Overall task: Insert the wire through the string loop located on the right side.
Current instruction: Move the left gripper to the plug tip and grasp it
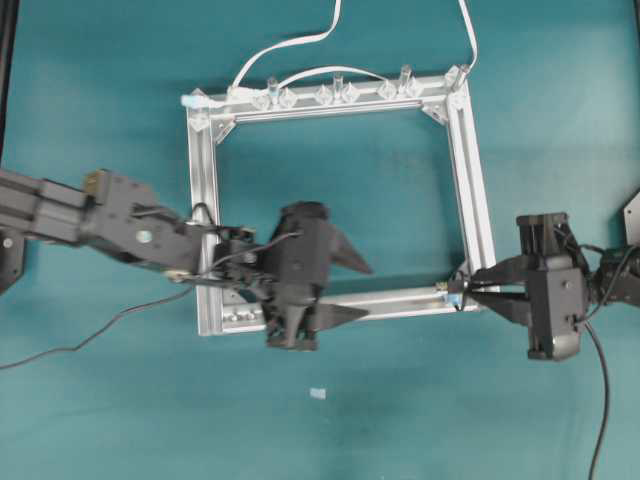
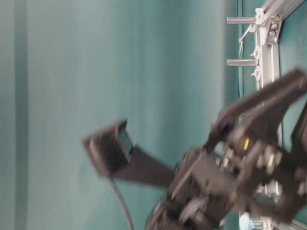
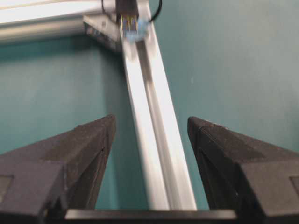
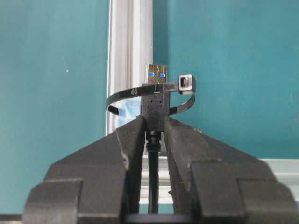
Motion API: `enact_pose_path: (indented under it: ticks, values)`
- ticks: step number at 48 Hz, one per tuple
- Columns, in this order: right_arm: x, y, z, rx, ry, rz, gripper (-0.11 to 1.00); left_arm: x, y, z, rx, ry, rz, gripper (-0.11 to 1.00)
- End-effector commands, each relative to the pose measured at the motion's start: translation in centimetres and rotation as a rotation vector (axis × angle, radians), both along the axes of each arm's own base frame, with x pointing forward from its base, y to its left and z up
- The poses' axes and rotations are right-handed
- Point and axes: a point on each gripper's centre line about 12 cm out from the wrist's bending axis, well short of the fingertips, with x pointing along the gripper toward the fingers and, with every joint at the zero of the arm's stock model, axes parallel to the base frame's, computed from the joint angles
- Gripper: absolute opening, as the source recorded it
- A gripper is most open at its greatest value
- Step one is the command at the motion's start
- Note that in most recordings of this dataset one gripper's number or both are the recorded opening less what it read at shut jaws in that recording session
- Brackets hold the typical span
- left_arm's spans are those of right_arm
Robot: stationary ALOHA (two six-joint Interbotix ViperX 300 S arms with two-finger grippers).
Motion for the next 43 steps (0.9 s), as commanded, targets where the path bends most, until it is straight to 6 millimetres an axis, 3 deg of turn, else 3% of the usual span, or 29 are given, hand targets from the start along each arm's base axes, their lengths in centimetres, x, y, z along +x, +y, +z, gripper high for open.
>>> enact_pose_path:
  ticks: [1,20,43]
  values:
    - [0.5,0.2,0.7,0.005,-0.025,-0.002,0.2,1.9,0.0,1.4,-0.008,-0.055,0.007,0.7]
    - [0.5,0.2,0.7,0.007,-0.025,-0.004,0.2,5.3,1.5,0.2,0.056,-0.056,0.009,0.7]
    - [0.3,0.0,0.5,0.001,-0.021,-0.007,0.2,8.8,0.9,0.4,0.088,-0.111,-0.013,0.7]
